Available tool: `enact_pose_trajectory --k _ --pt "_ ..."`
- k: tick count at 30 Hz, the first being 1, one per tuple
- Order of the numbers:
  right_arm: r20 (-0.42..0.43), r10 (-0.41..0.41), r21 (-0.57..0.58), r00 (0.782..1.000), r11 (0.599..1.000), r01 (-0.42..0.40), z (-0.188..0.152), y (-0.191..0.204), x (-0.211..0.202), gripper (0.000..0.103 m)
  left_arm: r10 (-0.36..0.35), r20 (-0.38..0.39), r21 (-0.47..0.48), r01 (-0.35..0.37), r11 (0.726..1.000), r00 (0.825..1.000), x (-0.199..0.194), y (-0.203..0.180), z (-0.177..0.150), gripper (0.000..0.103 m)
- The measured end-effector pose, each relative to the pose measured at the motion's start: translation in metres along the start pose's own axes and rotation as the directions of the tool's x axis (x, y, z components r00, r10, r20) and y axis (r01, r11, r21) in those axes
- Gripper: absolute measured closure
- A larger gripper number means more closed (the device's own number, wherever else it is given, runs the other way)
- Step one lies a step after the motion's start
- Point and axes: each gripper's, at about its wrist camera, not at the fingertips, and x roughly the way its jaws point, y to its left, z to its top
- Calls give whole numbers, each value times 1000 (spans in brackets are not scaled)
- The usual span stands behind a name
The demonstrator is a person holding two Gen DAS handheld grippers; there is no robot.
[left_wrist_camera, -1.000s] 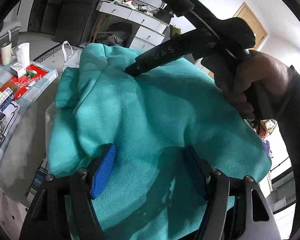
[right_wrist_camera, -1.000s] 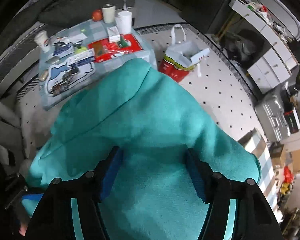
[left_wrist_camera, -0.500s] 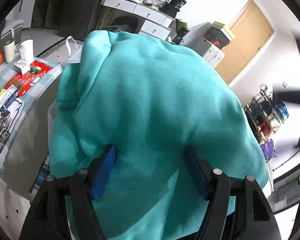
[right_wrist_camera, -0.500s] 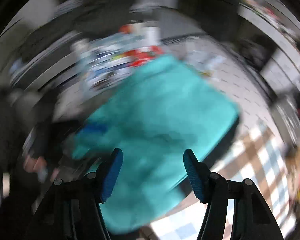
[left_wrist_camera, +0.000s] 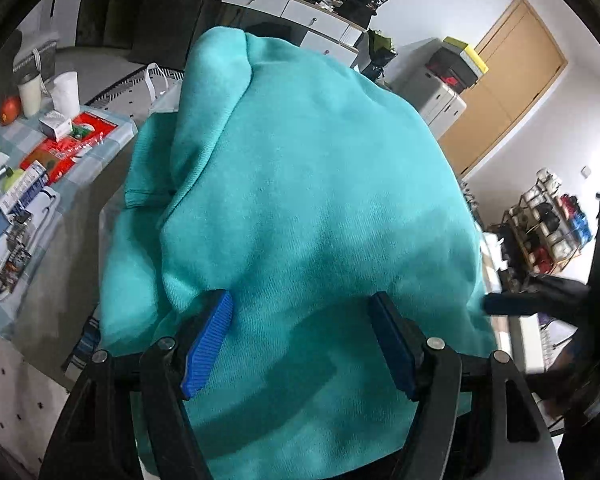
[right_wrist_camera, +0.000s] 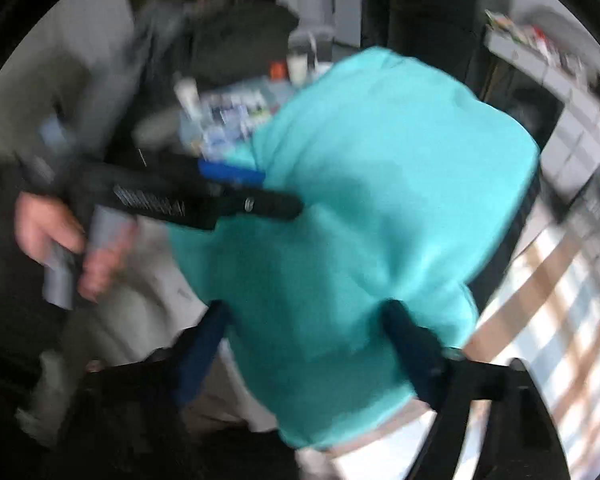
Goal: Fold large clothes
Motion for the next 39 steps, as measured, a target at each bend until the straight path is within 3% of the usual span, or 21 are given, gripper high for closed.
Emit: enact_pose_trajectory --k 3,6,10,12,15,16,18,19,20,21,23,24,27,29,31,35,39 --pt "67 112 46 992 992 -115 -6 -10 -12 44 35 2 10 -35 999 999 4 -2 -1 37" --pt "16 128 140 992 982 -129 -12 -26 20 65 60 -5 14 -60 998 998 8 -3 -2 37" --pt "135 209 252 969 938 -238 -15 -54 23 88 52 33 -21 -51 998 998 -4 0 -5 37" --pt "205 224 282 953 919 -277 -29 -58 7 87 99 65 -30 -98 995 993 -20 -11 -12 36" --pt "334 168 207 927 947 -246 -61 -41 -34 73 150 191 19 -157 987 970 -53 -44 -30 36" --pt "394 140 166 909 961 -220 -77 -29 -53 68 148 241 38 -161 986 959 -65 -57 -39 36" --pt "497 54 126 866 983 -134 -103 -11 -82 27 162 345 58 -194 979 924 -89 -84 -63 26" --pt "558 23 116 830 988 -105 -119 -2 -98 21 170 405 65 -214 975 898 -102 -100 -79 15" --pt "617 -19 119 787 991 -69 -136 7 -114 12 185 459 68 -242 968 869 -113 -115 -94 12" --pt "662 -69 135 747 990 -28 -153 15 -130 8 200 503 66 -268 961 841 -121 -126 -106 12" --pt "717 -145 176 682 984 24 -178 31 -156 0 248 577 43 -333 942 778 -138 -148 -130 1" --pt "732 -165 187 661 982 38 -184 34 -166 0 267 612 25 -356 934 744 -146 -158 -143 1" --pt "761 -238 194 603 971 138 -201 62 -188 0 292 684 -1 -399 917 669 -166 -184 -174 1" --pt "787 -275 176 552 958 227 -210 86 -198 0 317 691 -15 -425 905 650 -174 -197 -187 1" --pt "806 -322 193 496 936 294 -224 105 -204 0 314 695 -21 -418 908 647 -181 -203 -198 1" --pt "844 -343 217 412 921 323 -258 118 -212 0 313 705 -24 -420 907 636 -189 -210 -207 1" --pt "862 -301 177 407 933 314 -273 136 -224 0 288 721 -9 -407 913 630 -194 -214 -212 1"
